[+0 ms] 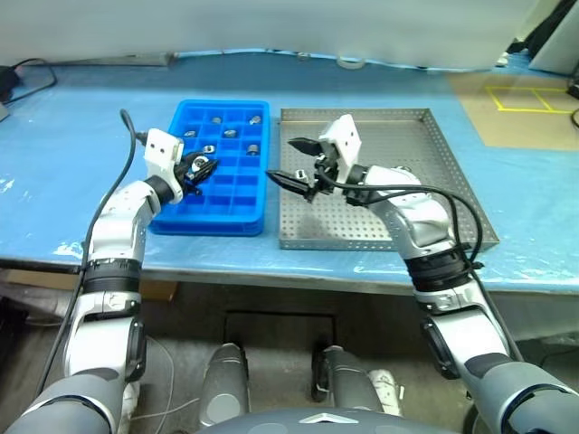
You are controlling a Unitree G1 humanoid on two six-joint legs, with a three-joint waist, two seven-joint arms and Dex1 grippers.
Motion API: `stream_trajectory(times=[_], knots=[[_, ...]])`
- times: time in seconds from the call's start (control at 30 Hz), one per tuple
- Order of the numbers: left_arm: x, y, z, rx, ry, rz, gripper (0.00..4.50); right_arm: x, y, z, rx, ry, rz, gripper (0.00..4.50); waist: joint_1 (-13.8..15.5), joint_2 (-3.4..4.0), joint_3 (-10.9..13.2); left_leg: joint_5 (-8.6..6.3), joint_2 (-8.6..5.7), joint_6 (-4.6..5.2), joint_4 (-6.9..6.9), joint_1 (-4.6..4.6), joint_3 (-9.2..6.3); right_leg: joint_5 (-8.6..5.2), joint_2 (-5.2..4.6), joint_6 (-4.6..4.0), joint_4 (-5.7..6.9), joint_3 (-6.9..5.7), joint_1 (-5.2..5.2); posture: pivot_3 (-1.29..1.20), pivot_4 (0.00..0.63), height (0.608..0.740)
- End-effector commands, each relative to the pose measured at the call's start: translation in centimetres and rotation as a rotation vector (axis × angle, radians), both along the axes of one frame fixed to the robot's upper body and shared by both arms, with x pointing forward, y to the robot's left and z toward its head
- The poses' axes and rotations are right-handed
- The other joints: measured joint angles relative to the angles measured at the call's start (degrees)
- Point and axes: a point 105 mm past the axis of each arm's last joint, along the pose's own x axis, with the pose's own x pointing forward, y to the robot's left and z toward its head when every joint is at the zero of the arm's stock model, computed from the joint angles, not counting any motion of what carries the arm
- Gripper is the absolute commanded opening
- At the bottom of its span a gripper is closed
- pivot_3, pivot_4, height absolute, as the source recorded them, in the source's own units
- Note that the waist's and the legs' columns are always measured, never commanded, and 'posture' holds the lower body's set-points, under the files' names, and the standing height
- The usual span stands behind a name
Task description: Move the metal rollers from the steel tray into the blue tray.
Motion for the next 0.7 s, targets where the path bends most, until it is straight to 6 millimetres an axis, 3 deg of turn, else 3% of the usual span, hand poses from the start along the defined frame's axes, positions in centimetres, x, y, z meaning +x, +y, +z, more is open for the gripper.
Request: stream_trajectory(times=[0.03,0.33,0.57,0.7], knots=[[0.0,2.0,2.3,0.001,-0.104,0.132,1.77,-0.3,1.0,1.1,0.006,-0.057,0.058,4.5,1.06,0.0,0.0,0.01,0.01,-0.02,0.02,-0.05,-0.04,0.0,0.0,0.0,0.0,-0.06,-0.01,0.19,0.15,0.74],[4.1,2.4,3.1,-0.066,-0.135,0.435,1.77,0.1,0.8,0.0,-0.018,-0.03,0.074,4.5,3.77,-0.02,0.0,0.18,0.17,-0.26,0.25,-0.15,-0.13,0.01,-0.06,0.01,0.22,-0.34,0.13,0.23,0.15,0.74],[6.3,2.1,3.5,-0.044,-0.107,0.503,1.77,0.2,0.7,-0.8,-0.027,-0.01,0.056,4.5,3.57,-0.02,0.0,0.33,0.07,-0.5,0.25,-0.49,-0.24,0.01,-0.01,0.03,0.2,-0.49,-0.12,0.21,0.15,0.74],[6.4,2.0,1.3,0.002,-0.036,0.503,1.77,0.2,0.2,-1.2,-0.031,-0.004,0.028,4.5,3.57,-0.02,0.0,0.32,0.07,-0.49,0.22,-0.51,-0.21,0.01,0.0,0.02,0.19,-0.55,-0.17,0.19,0.15,0.74]])
